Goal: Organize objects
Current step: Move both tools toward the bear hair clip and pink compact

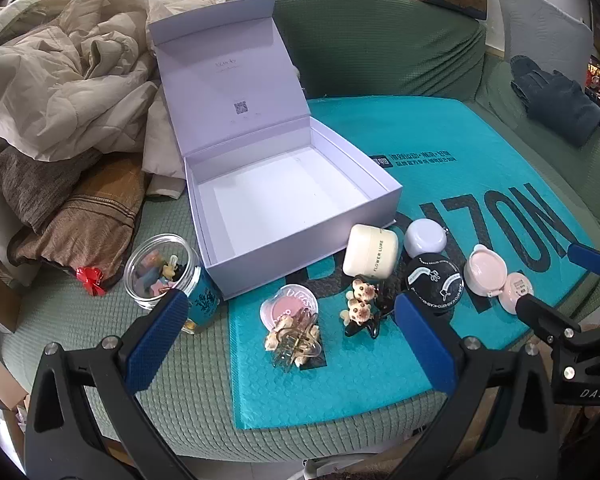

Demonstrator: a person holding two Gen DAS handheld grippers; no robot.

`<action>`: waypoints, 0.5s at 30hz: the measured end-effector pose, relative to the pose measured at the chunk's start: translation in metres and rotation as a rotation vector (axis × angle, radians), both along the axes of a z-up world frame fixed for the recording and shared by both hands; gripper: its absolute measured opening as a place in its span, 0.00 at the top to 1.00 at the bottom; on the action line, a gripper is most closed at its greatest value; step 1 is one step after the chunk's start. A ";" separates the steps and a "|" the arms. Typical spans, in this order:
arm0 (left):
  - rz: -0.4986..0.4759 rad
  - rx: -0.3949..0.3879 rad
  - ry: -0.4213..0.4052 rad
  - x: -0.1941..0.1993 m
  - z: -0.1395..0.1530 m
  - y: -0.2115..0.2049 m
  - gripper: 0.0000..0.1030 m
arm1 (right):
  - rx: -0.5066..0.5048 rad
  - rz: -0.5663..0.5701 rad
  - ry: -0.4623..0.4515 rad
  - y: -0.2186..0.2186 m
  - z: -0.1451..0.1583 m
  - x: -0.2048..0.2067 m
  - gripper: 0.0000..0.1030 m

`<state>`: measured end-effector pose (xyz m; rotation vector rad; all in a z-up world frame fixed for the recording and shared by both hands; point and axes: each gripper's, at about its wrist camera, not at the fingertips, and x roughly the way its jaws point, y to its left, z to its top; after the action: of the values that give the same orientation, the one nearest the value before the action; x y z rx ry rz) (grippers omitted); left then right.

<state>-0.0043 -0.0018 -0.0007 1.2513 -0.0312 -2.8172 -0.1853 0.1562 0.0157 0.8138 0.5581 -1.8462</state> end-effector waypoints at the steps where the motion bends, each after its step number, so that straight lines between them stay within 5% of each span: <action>1: -0.001 0.001 -0.001 0.000 0.000 0.000 0.00 | 0.001 -0.001 0.000 0.000 0.000 0.000 0.00; 15: 0.011 0.013 -0.009 0.004 -0.003 0.004 0.00 | 0.003 -0.011 -0.003 0.005 -0.001 -0.001 0.00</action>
<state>-0.0007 0.0027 -0.0036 1.2628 -0.0056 -2.8072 -0.1866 0.1612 0.0152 0.8233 0.5553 -1.8543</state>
